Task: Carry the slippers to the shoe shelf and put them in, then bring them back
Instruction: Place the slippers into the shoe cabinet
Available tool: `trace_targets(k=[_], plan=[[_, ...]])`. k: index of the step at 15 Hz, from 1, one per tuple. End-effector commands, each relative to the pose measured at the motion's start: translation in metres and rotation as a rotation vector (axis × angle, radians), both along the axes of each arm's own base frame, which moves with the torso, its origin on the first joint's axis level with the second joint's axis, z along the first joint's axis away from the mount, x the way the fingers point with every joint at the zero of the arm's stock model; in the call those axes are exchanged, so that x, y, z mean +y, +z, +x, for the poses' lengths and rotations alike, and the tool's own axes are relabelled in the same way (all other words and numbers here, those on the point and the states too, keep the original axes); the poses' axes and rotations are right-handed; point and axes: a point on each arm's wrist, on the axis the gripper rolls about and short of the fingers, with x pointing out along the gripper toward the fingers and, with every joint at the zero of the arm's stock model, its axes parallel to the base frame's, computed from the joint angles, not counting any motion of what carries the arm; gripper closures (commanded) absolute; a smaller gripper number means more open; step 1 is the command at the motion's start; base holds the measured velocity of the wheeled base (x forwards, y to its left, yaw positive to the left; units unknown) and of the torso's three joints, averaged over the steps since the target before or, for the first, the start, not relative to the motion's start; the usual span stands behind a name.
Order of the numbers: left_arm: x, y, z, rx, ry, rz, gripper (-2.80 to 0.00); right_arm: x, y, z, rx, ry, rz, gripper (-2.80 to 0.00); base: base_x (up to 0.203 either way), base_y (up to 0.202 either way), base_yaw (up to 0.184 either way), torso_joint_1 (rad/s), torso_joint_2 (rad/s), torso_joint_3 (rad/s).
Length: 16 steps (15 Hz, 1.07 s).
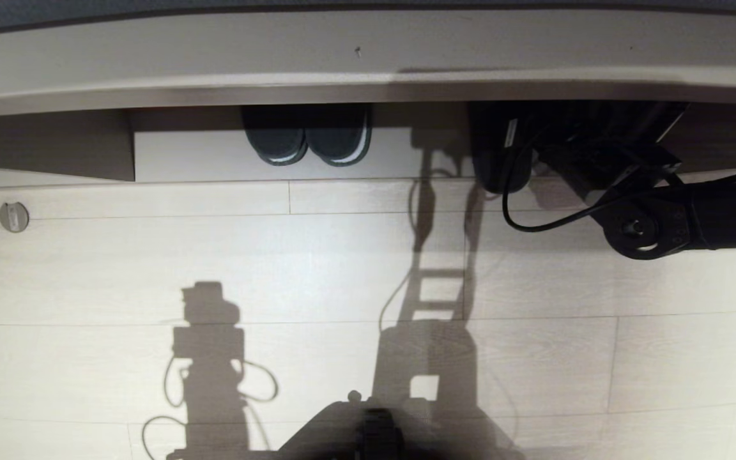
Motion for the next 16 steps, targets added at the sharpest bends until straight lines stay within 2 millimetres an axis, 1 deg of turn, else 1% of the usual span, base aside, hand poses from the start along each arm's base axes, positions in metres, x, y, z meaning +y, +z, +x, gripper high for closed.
trace_targets(k=[1,3,9,13,15,16], plan=[[0.0,0.0,0.0,-0.002,0.001,0.0,0.0,-0.009,0.003,0.0,-0.006,-0.035,0.004,0.0,0.0,0.0,0.0,0.0,0.0,0.0],[0.0,0.0,0.0,-0.002,0.001,0.0,0.0,-0.011,0.008,-0.004,-0.016,-0.044,0.009,0.0,0.0,0.0,0.0,0.0,0.0,0.0],[0.0,0.0,0.0,0.0,-0.001,0.0,0.0,-0.014,0.01,-0.004,-0.023,-0.052,0.007,0.0,0.0,0.0,0.0,0.0,0.0,0.0],[0.0,0.0,0.0,0.0,0.0,0.0,0.0,-0.017,0.015,-0.01,-0.034,-0.056,0.005,0.0,0.0,0.0,0.0,0.0,0.0,0.0],[0.0,0.0,0.0,0.0,0.001,0.0,0.0,-0.018,0.02,-0.022,-0.035,-0.048,0.004,0.0,0.0,0.0,0.0,0.0,0.0,0.0],[0.0,0.0,0.0,0.0,0.001,0.0,0.0,-0.017,0.021,-0.024,-0.034,-0.043,0.004,0.0,0.0,0.0,0.0,0.0,0.0,0.0]])
